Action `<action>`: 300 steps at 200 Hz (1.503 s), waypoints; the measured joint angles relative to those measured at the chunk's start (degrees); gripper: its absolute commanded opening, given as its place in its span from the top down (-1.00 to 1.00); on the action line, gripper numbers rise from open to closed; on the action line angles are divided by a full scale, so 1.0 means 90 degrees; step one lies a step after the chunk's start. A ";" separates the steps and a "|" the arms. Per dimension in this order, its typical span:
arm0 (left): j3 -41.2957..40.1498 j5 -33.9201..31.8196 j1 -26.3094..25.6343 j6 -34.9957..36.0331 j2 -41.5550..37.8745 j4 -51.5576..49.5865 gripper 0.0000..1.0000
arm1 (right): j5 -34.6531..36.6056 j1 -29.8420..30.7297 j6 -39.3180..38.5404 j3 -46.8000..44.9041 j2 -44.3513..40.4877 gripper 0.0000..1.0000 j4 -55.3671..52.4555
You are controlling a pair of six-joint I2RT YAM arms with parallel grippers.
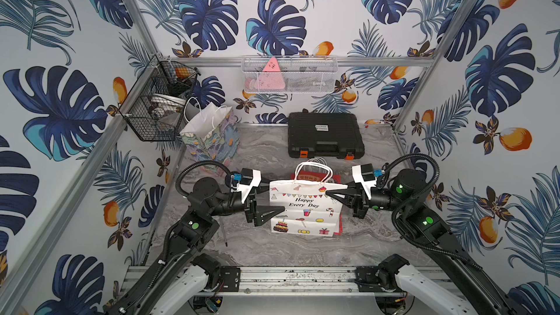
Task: Put away the paper bag
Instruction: Press the paper bag.
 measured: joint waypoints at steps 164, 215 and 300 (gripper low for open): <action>-0.0352 0.0685 0.0000 0.0522 -0.0136 -0.0935 1.00 | -0.0041 0.0002 0.0508 0.0143 0.0070 1.00 0.0369; -0.0153 0.0622 0.0000 0.1331 -0.0046 -0.1936 -0.32 | 0.0005 0.0002 0.0510 0.0199 0.0058 1.00 0.0374; -0.0279 0.0554 0.0000 0.1804 -0.0197 -0.2565 0.46 | 0.0129 0.0005 0.0605 0.0199 0.0117 1.00 0.0379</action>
